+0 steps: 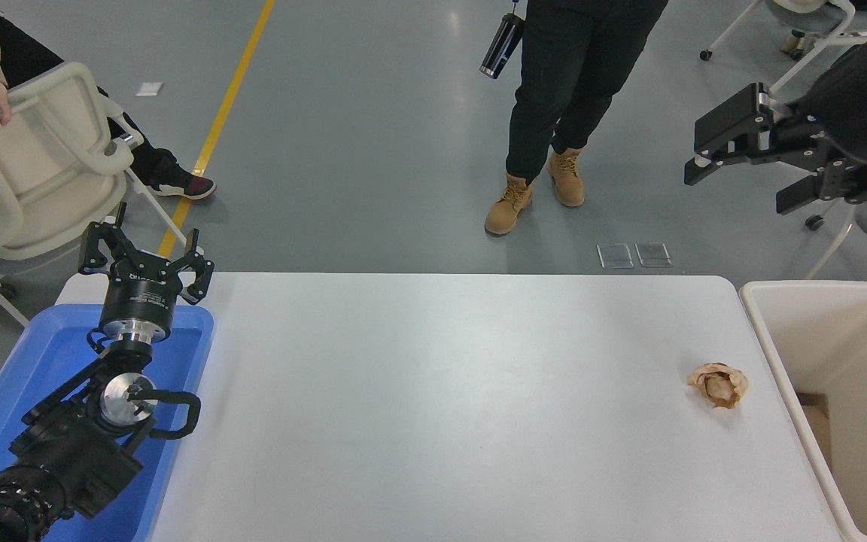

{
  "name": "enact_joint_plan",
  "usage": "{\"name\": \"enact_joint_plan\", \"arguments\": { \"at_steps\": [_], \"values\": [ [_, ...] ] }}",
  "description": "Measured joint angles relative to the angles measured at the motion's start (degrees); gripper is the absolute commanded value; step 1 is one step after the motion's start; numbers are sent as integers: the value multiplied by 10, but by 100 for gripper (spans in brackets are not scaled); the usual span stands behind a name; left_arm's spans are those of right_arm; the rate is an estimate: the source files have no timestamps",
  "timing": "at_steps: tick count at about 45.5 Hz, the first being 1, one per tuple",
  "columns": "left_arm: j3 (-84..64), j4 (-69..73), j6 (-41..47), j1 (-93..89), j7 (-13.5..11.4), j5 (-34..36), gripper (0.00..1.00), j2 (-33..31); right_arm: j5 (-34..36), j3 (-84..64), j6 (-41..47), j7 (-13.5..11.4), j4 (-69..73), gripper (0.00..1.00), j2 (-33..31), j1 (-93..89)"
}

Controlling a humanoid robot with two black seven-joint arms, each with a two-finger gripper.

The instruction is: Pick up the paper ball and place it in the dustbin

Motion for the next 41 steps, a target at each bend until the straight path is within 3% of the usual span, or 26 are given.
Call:
{"name": "enact_joint_plan", "arguments": {
  "at_steps": [10,19,41],
  "values": [
    [0,0,0,0,0,0,99,0,-48,-3,-28,-1,-2,100,6,-67],
    [0,0,0,1,0,0,99,0,-88,-3,-130,-3,-29,100,15,-186],
    [0,0,0,1,0,0,99,0,-102,57,-287,-5,-222,100,47,-506]
  ]
}}
